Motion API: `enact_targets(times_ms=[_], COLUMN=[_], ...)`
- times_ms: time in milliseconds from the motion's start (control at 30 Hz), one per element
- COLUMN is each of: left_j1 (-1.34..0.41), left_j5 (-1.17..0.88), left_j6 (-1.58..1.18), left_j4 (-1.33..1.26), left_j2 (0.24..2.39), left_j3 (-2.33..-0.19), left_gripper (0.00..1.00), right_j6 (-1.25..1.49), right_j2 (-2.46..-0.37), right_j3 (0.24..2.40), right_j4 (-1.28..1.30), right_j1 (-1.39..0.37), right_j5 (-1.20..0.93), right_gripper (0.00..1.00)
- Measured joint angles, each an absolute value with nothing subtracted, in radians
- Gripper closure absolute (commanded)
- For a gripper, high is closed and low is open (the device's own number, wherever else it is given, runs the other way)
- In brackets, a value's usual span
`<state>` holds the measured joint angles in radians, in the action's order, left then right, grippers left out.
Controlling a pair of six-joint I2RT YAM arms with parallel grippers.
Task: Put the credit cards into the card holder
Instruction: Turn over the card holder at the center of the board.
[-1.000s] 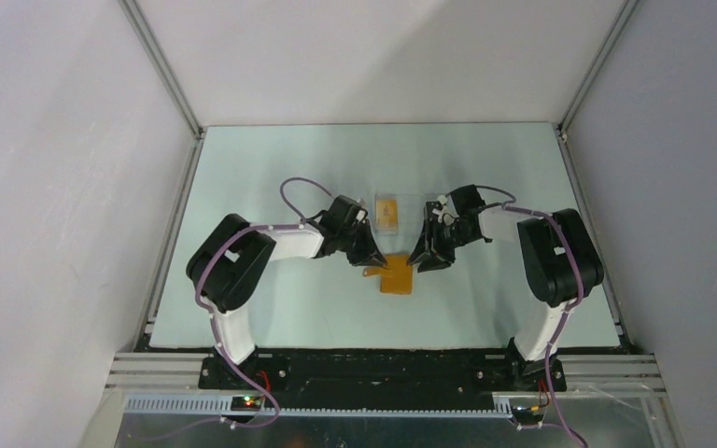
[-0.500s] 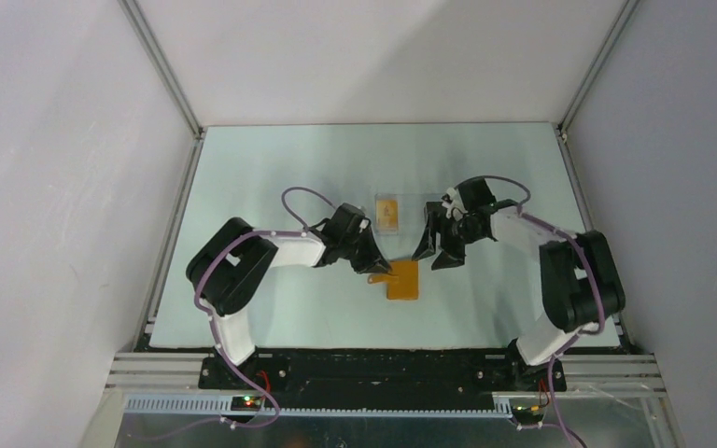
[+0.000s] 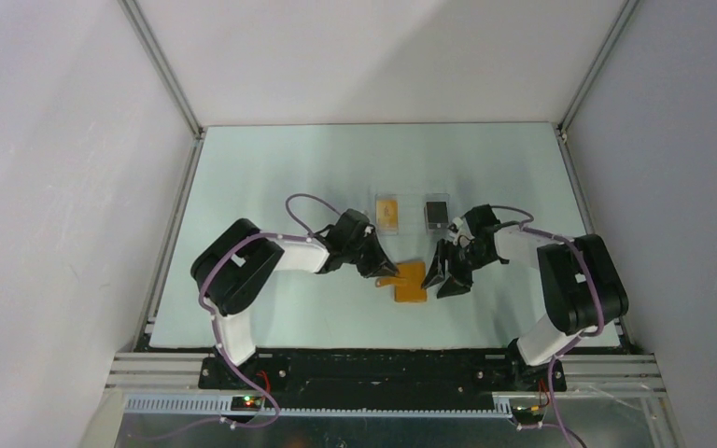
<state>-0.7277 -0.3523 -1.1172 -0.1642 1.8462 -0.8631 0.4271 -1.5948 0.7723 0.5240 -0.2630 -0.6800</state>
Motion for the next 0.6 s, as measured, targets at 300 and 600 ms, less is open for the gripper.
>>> enact_targets(times_ms=[300,600], left_j1=[-0.750,-0.759], left_j5=[-0.366,-0.382], left_j6=[-1.171,-1.206], left_j4=[-0.235,-0.286], left_j2=[1.874,1.898], left_j3=[-0.856,-0.856], left_gripper=[1.00,1.00], right_j6=[0.471,0.476], right_j2=[-1.671,-1.766], right_j3=[0.722,0.722], right_j4=[0.344,0.260], right_j1=[-0.240,-0.189], right_j5=[-0.815,-0.955], right_gripper=[0.44,0.50])
